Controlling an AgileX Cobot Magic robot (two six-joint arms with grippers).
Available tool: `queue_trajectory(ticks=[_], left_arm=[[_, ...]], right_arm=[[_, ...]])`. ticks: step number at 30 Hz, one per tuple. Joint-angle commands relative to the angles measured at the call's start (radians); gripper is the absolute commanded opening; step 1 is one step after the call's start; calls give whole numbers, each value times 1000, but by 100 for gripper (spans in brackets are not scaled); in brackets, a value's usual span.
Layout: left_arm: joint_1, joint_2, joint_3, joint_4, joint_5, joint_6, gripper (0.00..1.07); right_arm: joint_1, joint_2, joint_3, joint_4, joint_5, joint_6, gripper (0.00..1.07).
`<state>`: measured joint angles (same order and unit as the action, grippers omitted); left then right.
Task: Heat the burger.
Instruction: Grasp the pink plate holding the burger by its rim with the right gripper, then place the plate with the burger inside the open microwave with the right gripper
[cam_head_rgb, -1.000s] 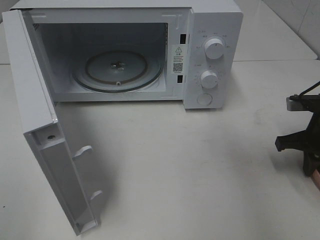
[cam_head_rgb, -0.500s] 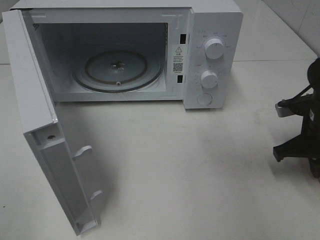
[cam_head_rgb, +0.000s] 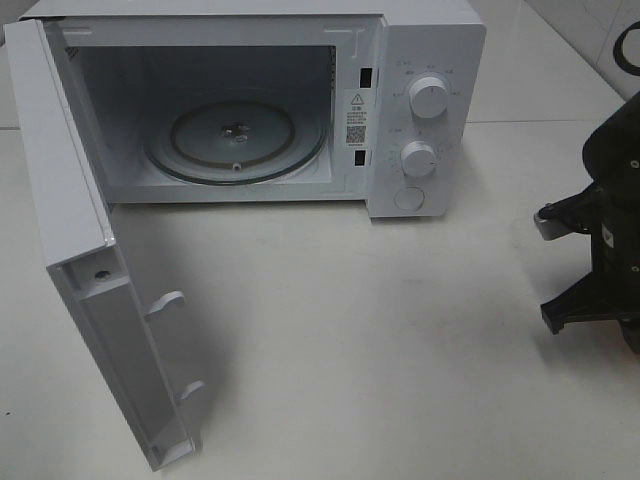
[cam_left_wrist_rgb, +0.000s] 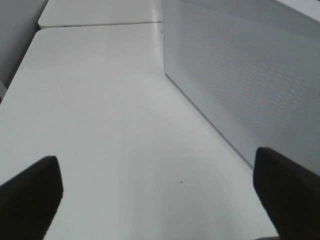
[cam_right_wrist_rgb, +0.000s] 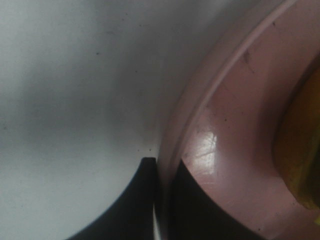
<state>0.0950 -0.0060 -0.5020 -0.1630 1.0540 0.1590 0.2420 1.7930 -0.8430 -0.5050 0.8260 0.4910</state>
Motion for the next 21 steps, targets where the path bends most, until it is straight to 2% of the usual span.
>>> queue_trajectory(ticks=[1,11,21], left_arm=[[-4,-21,4,-3,-13,-3,98],[-4,-21,4,-3,-13,-3,98],[-4,-21,4,-3,-13,-3,98]], right_arm=[[25,-14,3,-74,83,25,0],[109,-56,5,-106,155,53,0],[175,-145,117,-115,163,90,0]])
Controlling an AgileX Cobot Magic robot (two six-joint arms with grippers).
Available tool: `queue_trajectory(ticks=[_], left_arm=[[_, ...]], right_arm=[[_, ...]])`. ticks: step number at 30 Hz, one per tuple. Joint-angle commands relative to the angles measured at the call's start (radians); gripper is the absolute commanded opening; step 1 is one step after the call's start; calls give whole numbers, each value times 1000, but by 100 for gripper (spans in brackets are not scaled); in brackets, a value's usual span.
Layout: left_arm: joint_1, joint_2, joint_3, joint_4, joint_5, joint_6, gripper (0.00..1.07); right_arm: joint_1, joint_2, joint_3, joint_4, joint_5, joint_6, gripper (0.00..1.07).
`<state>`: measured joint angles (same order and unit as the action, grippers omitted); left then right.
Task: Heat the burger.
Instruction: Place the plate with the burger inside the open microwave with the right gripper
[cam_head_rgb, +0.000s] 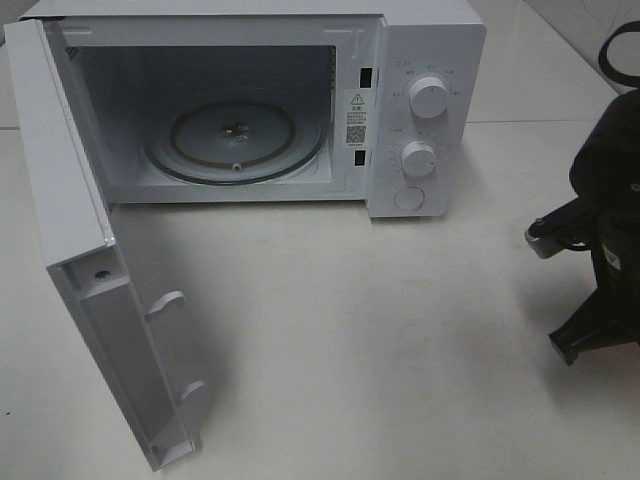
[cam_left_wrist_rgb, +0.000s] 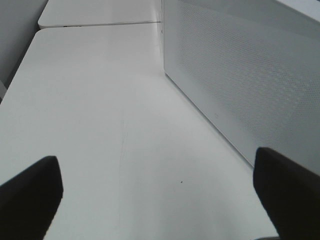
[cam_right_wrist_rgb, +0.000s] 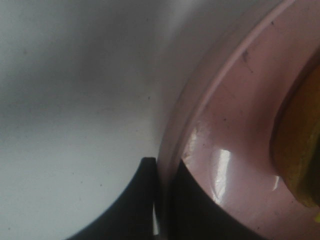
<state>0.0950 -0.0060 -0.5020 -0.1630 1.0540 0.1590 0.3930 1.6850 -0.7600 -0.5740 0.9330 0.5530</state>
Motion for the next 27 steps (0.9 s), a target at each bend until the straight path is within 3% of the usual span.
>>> queue_trajectory(ticks=[1,18,20,27], left_arm=[[-4,-21,4,-3,-13,-3,98],[-4,-21,4,-3,-13,-3,98],[-4,-21,4,-3,-13,-3,98],[-4,-21,4,-3,-13,-3,98]], right_arm=[[45,-60,57,-46,65,31,0],[279,-201,114,-11,163,81,0],[358,-209,114,12,189,98,0],[491,-209,114,18,212,147,0]])
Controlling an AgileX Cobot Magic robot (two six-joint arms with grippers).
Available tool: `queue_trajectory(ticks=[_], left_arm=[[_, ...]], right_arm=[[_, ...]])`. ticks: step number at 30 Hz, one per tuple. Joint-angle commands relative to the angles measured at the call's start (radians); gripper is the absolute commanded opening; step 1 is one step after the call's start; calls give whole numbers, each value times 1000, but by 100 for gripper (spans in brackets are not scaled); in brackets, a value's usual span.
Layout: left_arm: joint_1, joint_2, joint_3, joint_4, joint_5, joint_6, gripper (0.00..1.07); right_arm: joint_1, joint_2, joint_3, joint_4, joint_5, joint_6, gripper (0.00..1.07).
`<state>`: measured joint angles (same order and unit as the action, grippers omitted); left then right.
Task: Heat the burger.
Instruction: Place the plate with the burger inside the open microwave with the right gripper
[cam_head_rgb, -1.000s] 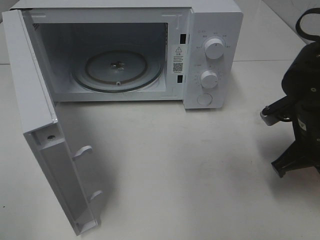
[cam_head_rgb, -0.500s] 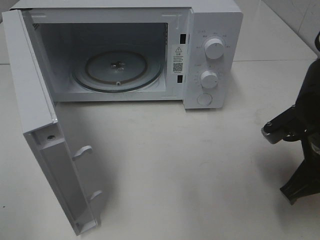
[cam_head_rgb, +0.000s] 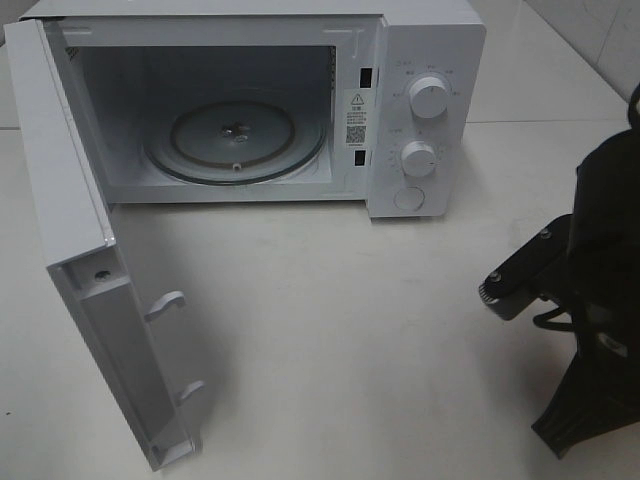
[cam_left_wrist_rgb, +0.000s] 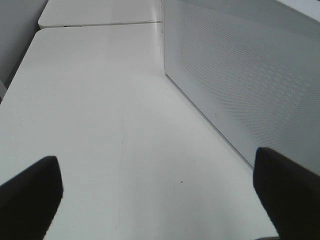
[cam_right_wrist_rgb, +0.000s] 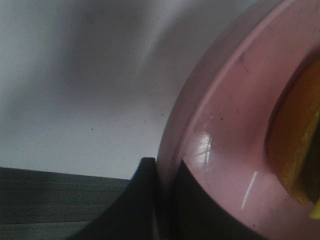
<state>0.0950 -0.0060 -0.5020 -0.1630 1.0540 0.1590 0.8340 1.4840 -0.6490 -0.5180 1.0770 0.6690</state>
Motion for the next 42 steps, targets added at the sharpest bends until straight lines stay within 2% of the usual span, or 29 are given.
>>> queue_trajectory(ticks=[1,4,6,12,22,26,32,42], left_arm=[[-4,-21,4,-3,-13,-3,98],[-4,-21,4,-3,-13,-3,98],[-4,-21,4,-3,-13,-3,98],[-4,-21,4,-3,-13,-3,98],[-4,-21,4,-3,-13,-3,98],[-4,-21,4,-3,-13,-3,98],[-4,-21,4,-3,-13,-3,98],[-4,-21,4,-3,-13,-3,98]], right_arm=[[88,-8,3,-30,75,46,0],[112,-8,3,-25,80,51,0],[181,-8,3,-18,95,52,1],[285,-8,3,-18,112,55,1],[400,-8,3,-21,113,10,1],[412,-8,3,-31,111,-40,1],[413,-8,3,-143,104,-126,1],[413,-8,3,-227,10,-266,1]])
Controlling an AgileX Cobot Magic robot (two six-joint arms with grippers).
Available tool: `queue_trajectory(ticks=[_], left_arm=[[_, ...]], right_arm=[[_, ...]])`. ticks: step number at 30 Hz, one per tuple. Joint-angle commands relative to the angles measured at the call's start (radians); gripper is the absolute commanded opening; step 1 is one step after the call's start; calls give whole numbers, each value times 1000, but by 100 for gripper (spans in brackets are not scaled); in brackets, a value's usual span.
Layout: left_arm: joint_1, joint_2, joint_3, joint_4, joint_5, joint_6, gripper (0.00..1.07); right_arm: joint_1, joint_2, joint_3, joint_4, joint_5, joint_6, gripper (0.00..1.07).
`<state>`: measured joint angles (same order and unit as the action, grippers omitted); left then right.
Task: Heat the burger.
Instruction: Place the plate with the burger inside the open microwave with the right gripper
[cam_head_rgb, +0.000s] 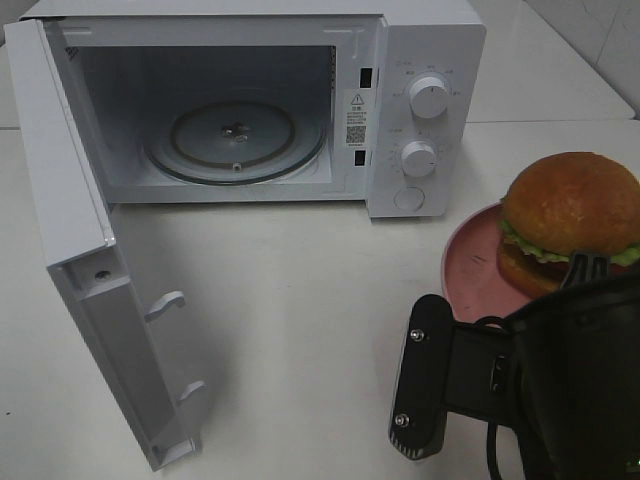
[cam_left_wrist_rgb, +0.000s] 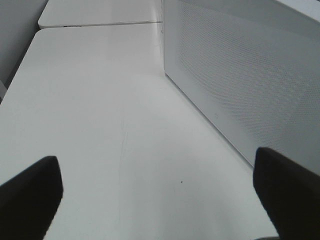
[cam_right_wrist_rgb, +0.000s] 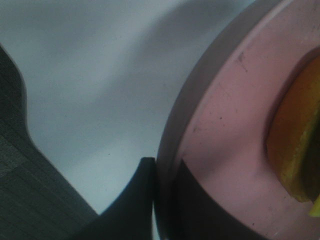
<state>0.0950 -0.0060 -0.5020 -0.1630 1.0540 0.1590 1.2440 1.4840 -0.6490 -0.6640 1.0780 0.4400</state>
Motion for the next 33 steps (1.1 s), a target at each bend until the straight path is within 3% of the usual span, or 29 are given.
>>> queue_trajectory(ticks=[1,33], left_arm=[[-4,-21,4,-3,-13,-3,98],[-4,-21,4,-3,-13,-3,98]], right_arm=[[3,-8,3,-105,-14,-46,1],[3,-8,3,-347,-430,-366,4]])
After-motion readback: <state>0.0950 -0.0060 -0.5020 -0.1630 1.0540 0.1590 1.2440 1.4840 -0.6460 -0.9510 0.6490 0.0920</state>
